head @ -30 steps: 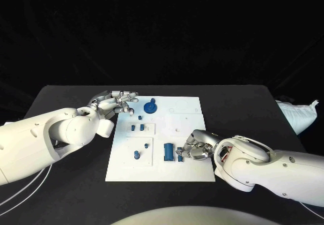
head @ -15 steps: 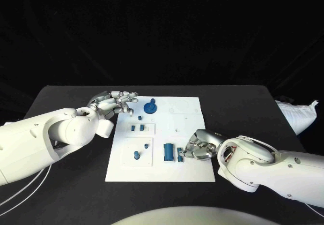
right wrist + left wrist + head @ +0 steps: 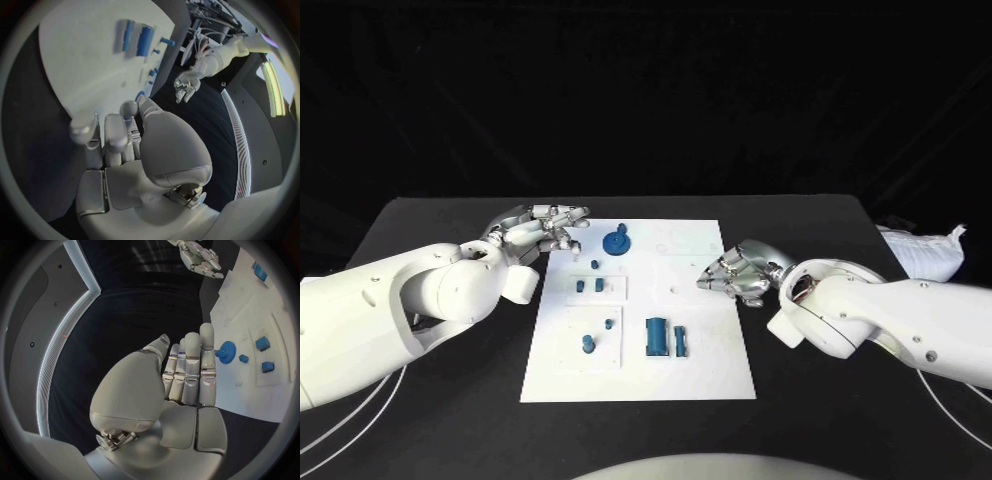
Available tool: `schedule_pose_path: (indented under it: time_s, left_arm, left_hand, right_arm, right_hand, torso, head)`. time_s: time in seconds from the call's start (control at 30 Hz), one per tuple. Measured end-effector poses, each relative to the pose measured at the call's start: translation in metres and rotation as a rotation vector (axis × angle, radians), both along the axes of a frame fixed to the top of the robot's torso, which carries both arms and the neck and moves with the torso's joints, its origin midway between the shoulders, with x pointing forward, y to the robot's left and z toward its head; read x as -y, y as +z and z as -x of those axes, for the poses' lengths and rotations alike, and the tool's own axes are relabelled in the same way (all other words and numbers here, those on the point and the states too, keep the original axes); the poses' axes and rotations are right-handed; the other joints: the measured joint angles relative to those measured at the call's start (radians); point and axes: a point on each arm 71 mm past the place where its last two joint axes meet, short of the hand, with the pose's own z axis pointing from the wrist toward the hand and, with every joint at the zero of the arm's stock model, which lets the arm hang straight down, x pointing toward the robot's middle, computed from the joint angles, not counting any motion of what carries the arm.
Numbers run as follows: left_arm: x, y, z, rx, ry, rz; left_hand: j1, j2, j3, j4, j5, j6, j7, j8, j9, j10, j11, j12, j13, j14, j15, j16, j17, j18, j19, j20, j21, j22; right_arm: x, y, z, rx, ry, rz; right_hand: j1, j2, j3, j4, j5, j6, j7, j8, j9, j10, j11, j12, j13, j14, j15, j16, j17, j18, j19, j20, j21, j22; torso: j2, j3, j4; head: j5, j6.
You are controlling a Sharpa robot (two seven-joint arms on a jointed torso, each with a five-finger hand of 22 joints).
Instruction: Assemble the parts on the task board
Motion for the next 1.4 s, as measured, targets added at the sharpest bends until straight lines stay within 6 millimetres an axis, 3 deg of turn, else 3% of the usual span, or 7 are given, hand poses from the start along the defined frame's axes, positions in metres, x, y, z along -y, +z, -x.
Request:
schedule_pose_path:
  time_s: [0.1, 0.4, 0.57, 0.77, 1.0, 1.23, 1.4]
  left_arm:
    - [-0.002, -0.001, -0.004, 0.005, 0.022, 0.011]
    - [-0.012, -0.004, -0.021, 0.038, 0.116, 0.033]
    - [-0.010, -0.007, -0.032, 0.056, 0.164, 0.039]
    - [-0.004, -0.010, -0.036, 0.059, 0.195, 0.046]
    - [-0.003, -0.015, -0.030, 0.047, 0.198, 0.041]
    - [0.011, -0.025, -0.009, 0.044, 0.214, 0.024]
    - [0.021, -0.031, 0.010, 0.069, 0.254, -0.011]
  left_hand:
    - [-0.002, -0.002, -0.009, 0.004, 0.000, -0.001, -0.002, 0.008, 0.000, -0.003, 0.000, 0.005, -0.001, -0.048, 0.004, -0.051, -0.026, 0.000, -0.040, 0.004, -0.039, -0.024]
    - [0.015, 0.002, -0.024, 0.022, 0.000, -0.019, -0.001, -0.016, -0.003, 0.020, 0.021, -0.101, -0.079, -0.149, 0.053, -0.484, -0.215, 0.000, -0.224, 0.057, -0.270, -0.227]
    - [0.025, 0.004, -0.028, 0.026, 0.000, -0.017, 0.001, -0.045, -0.004, 0.012, 0.036, -0.192, -0.096, -0.157, 0.087, -0.680, -0.284, 0.000, -0.294, 0.096, -0.356, -0.351]
    - [0.017, 0.013, -0.043, 0.011, 0.000, -0.024, 0.009, -0.066, -0.008, -0.016, 0.049, -0.235, -0.100, -0.192, 0.107, -0.783, -0.336, 0.000, -0.378, 0.118, -0.360, -0.447]
    - [-0.341, 0.042, -0.086, -0.032, -0.054, -0.249, -0.039, -0.107, -0.049, -0.254, 0.008, -0.277, -0.141, -0.421, 0.071, -0.836, -0.380, -0.020, -0.574, 0.055, -0.402, -0.576]
    - [-0.621, 0.052, -0.125, -0.080, -0.070, -0.425, -0.079, -0.153, -0.064, -0.441, -0.026, -0.315, -0.154, -0.599, 0.019, -0.874, -0.415, -0.047, -0.727, 0.005, -0.410, -0.674]
    - [-0.773, 0.054, -0.158, -0.119, -0.075, -0.520, -0.105, -0.192, -0.066, -0.542, -0.075, -0.362, -0.157, -0.697, -0.015, -0.906, -0.463, -0.062, -0.809, -0.023, -0.415, -0.727]
  right_arm:
    - [0.005, 0.004, -0.020, 0.012, -0.049, -0.136]
    - [0.013, 0.008, -0.071, 0.085, -0.166, -0.418]
    - [0.012, 0.005, -0.090, 0.110, -0.197, -0.507]
    - [0.011, 0.003, -0.102, 0.127, -0.206, -0.561]
    - [0.004, 0.001, -0.096, 0.118, -0.206, -0.570]
    - [-0.025, -0.001, -0.073, 0.119, -0.209, -0.617]
    - [-0.044, 0.000, -0.055, 0.145, -0.240, -0.647]
  right_hand:
    - [0.020, 0.001, 0.009, -0.016, -0.030, -0.026, 0.020, -0.012, -0.009, -0.073, 0.019, -0.141, -0.115, -0.102, 0.018, -0.304, -0.276, 0.045, -0.145, 0.017, -0.218, -0.264]
    - [0.074, -0.005, 0.100, -0.041, -0.104, -0.071, 0.063, -0.034, -0.074, -0.173, 0.093, -0.470, -0.535, -0.322, 0.118, -0.816, -0.584, 0.046, -0.290, 0.104, -0.660, -0.570]
    - [0.074, -0.005, 0.127, -0.060, -0.104, -0.086, 0.079, -0.034, -0.137, -0.163, 0.114, -0.537, -0.732, -0.330, 0.153, -0.967, -0.727, 0.046, -0.251, 0.145, -0.837, -0.703]
    - [0.033, 0.001, 0.125, -0.089, -0.105, -0.094, 0.079, -0.036, -0.179, -0.162, 0.115, -0.547, -0.834, -0.311, 0.150, -1.024, -0.808, 0.045, -0.204, 0.145, -0.923, -0.772]
    - [-0.303, 0.014, 0.071, -0.121, -0.148, -0.322, 0.031, -0.079, -0.233, -0.421, 0.080, -0.601, -0.875, -0.587, 0.092, -1.069, -0.858, 0.022, -0.452, 0.095, -0.996, -0.811]
    - [-0.566, 0.018, 0.025, -0.130, -0.181, -0.502, -0.006, -0.090, -0.273, -0.626, 0.027, -0.617, -0.928, -0.806, 0.061, -1.079, -0.894, -0.009, -0.648, 0.056, -1.051, -0.866]
    - [-0.706, 0.019, 0.003, -0.134, -0.230, -0.599, -0.041, -0.092, -0.296, -0.736, -0.004, -0.622, -0.959, -0.923, 0.053, -1.085, -0.932, -0.025, -0.753, 0.030, -1.080, -0.897]
  torso:
    - [-0.009, -0.0024, 0.0003]
    - [-0.046, -0.0032, -0.0104]
    - [-0.063, -0.0006, -0.0153]
    - [-0.074, 0.0021, -0.0175]
    - [-0.079, 0.0056, -0.0218]
    - [-0.106, 0.0223, -0.0395]
    - [-0.122, 0.0327, -0.0496]
  head:
    - [-0.003, 0.012]
    - [0.000, 0.077]
    - [-0.001, 0.113]
    - [0.000, 0.144]
    - [0.013, 0.144]
    - [0.067, 0.162]
    - [0.092, 0.170]
